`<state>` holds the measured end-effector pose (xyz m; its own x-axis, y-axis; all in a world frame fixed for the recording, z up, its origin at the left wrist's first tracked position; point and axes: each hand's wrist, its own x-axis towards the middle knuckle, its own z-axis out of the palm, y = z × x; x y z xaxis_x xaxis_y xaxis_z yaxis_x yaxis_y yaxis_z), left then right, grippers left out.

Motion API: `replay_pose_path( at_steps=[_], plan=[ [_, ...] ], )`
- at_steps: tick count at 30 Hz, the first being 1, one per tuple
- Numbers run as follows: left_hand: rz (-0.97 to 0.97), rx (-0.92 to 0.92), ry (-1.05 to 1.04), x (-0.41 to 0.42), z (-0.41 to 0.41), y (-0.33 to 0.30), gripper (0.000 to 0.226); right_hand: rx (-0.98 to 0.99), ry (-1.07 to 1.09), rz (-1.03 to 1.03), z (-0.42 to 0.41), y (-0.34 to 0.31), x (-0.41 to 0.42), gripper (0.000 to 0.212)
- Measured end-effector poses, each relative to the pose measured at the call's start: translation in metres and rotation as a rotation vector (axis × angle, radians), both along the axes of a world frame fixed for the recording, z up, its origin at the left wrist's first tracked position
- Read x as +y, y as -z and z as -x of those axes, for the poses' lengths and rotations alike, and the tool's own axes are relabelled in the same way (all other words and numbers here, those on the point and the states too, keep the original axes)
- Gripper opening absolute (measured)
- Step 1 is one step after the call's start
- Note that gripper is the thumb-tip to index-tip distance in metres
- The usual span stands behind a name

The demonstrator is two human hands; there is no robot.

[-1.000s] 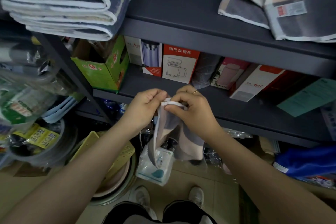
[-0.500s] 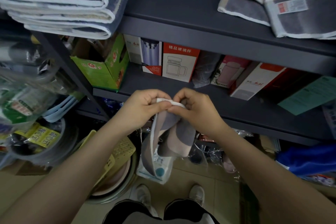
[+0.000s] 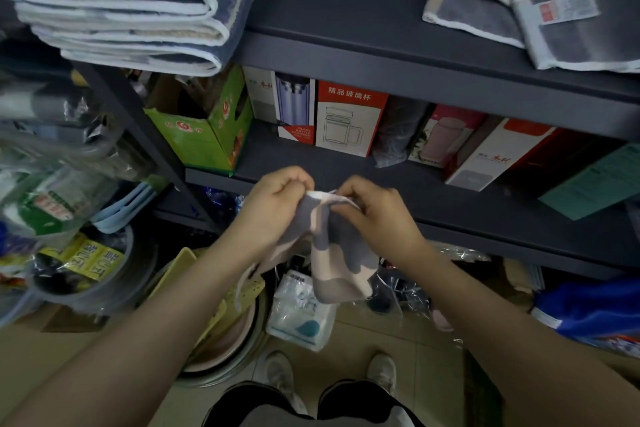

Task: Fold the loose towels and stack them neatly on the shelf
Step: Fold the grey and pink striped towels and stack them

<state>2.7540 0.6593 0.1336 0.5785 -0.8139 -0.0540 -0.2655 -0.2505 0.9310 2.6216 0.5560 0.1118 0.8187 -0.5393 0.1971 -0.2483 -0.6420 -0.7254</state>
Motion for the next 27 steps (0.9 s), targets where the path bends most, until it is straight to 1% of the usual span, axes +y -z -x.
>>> replay_pose_path(
  at_steps=[2,3,4,5,6,8,9,11,13,14,17,19,20,22,25,27],
  plan=[
    [-0.046,-0.059,0.061,0.0,0.0,-0.002,0.021,-0.012,0.003,-0.02,-0.002,0.002,0.004,0.011],
    [-0.102,-0.132,0.114,0.0,-0.001,-0.004,0.022,-0.001,-0.008,-0.034,-0.002,0.002,0.004,0.016],
    [-0.17,-0.221,0.167,0.0,-0.003,-0.005,0.028,0.025,-0.032,-0.037,-0.002,0.002,0.004,0.02],
    [-0.234,-0.299,0.215,0.0,-0.004,-0.006,0.031,0.061,-0.066,-0.012,-0.002,0.003,0.002,0.022],
    [-0.281,-0.352,0.253,-0.001,-0.005,-0.007,0.028,0.098,-0.106,0.038,-0.002,0.004,0.001,0.022],
    [-0.325,-0.388,0.283,-0.002,-0.007,-0.007,0.013,0.135,-0.177,0.119,-0.001,0.009,-0.001,0.019],
    [-0.318,-0.389,0.276,-0.001,-0.008,-0.007,0.009,0.142,-0.205,0.125,-0.001,0.012,-0.002,0.017],
    [-0.246,-0.358,0.253,0.001,-0.009,-0.004,0.013,0.153,-0.218,0.073,0.001,0.016,-0.004,0.013],
    [-0.144,-0.311,0.198,0.003,-0.008,-0.003,0.016,0.176,-0.187,-0.017,0.001,0.018,-0.008,0.011],
    [-0.095,-0.326,0.148,0.004,-0.008,-0.002,0.015,0.198,-0.184,-0.032,0.001,0.019,-0.01,0.011],
    [0.076,-0.529,-0.062,0.005,-0.014,-0.004,0.01,0.328,-0.248,-0.007,0.007,0.032,-0.014,0.018],
    [0.177,-0.59,-0.131,0.005,-0.019,-0.004,0.012,0.43,-0.301,-0.035,0.014,0.043,-0.011,0.018],
    [0.196,-0.601,-0.141,0.006,-0.019,-0.002,0.012,0.47,-0.31,-0.049,0.017,0.047,-0.01,0.017],
    [0.197,-0.571,-0.176,0.006,-0.018,0.006,0.012,0.53,-0.291,-0.048,0.021,0.053,-0.01,0.017],
    [0.207,-0.357,-0.38,0.007,-0.028,0.022,0.008,0.584,-0.234,-0.076,0.028,0.055,-0.02,0.02],
    [0.211,-0.225,-0.514,0.006,-0.04,0.032,0.007,0.64,-0.207,-0.099,0.037,0.056,-0.029,0.027]
  ],
)
